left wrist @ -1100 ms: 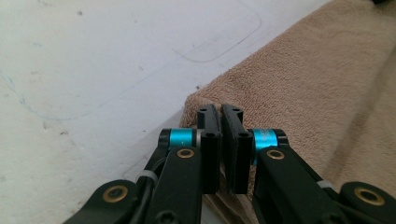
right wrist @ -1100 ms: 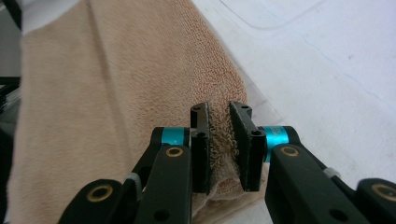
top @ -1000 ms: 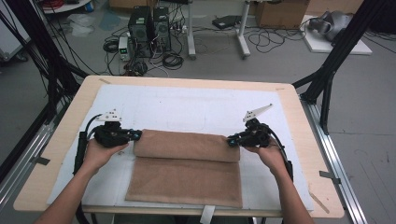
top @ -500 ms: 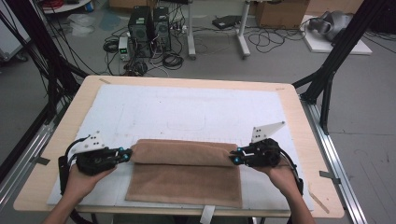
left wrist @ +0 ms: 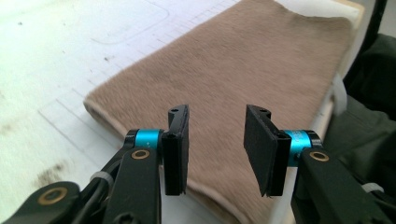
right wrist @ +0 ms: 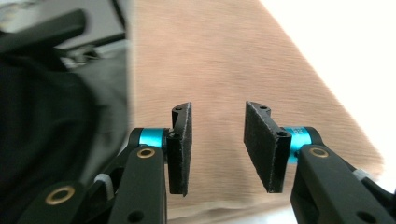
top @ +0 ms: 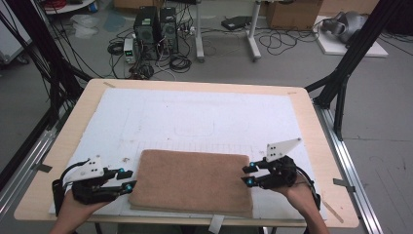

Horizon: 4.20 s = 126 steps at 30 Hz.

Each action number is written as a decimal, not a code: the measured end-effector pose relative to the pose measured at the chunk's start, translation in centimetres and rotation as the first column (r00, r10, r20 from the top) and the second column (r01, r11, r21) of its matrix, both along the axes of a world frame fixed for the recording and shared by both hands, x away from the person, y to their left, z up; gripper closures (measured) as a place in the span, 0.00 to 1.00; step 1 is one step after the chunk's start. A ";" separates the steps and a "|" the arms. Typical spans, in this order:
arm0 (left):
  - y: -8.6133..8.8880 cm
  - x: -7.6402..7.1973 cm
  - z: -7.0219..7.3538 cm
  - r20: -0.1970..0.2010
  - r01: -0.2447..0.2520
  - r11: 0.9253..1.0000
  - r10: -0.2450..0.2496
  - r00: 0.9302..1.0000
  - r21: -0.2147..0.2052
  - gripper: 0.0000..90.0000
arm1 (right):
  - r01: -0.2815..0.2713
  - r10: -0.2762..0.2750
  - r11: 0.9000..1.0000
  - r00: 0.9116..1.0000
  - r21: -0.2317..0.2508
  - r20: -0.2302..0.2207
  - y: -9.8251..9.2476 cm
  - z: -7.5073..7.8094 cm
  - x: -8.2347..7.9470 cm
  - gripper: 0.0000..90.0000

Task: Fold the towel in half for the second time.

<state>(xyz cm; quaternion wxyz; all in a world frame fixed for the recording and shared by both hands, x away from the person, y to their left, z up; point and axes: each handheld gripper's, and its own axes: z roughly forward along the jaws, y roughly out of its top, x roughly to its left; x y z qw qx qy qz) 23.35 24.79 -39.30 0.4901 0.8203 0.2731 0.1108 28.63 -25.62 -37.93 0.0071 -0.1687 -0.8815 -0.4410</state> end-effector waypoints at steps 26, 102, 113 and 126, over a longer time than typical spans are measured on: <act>-2.1 9.7 -5.2 -0.179 -0.134 0.987 0.149 0.973 0.092 0.55 | 0.203 -0.223 0.964 0.969 -0.171 -0.106 1.0 -5.4 6.6 0.66; -3.0 10.2 -4.1 -0.054 -0.227 0.973 0.230 0.972 0.049 0.50 | 0.365 -0.362 0.925 0.931 -0.107 0.045 3.1 -4.4 7.8 0.39; -2.7 9.5 -3.1 -0.032 -0.222 0.974 0.223 0.974 0.037 0.36 | 0.386 -0.383 0.921 0.922 -0.056 0.055 2.2 -3.5 7.2 0.23; -2.1 8.9 -2.4 -0.018 -0.228 0.973 0.229 0.973 0.038 0.32 | 0.406 -0.404 0.914 0.912 -0.018 0.066 0.6 -2.7 6.3 0.19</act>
